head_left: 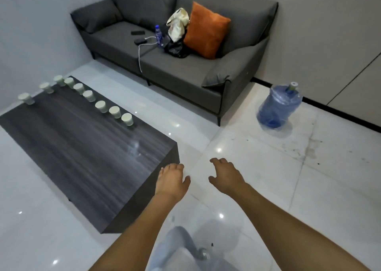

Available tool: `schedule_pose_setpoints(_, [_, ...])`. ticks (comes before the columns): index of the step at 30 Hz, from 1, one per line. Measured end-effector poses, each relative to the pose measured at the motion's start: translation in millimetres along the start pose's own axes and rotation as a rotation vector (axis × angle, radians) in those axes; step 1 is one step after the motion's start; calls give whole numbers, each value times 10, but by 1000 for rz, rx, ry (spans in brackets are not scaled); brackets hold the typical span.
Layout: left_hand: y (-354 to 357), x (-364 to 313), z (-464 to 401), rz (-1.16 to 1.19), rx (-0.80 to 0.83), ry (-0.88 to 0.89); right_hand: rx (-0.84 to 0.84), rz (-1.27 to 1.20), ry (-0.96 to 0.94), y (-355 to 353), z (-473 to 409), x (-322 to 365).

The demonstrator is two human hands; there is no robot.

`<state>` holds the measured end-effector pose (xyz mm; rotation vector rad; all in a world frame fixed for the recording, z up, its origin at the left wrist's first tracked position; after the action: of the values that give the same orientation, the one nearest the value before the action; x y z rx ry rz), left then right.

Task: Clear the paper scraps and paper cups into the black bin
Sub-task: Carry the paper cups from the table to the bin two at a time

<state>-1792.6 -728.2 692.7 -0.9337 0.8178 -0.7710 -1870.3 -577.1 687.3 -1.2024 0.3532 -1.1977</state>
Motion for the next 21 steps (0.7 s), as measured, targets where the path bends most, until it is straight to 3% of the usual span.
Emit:
schedule_pose_setpoints(13, [-1075,406,-2627,75,-42,-186,59,58,-149,-1003,-2941,547])
schedule_pose_setpoints(21, [-1406,630,-3730,146,-41,-344,166,115,-267,-1406,-4280,845])
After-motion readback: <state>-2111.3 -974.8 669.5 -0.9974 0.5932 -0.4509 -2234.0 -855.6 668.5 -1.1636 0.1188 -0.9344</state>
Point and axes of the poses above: each hand's wrist, its own z-axis away from the middle knuckle, its own y-axis out of the palm, x = y × z, the point moved 7 cm from there along -z, towards the middle knuckle, and after that the axes turned 5 degrees about -y, right-handed, at the moved point
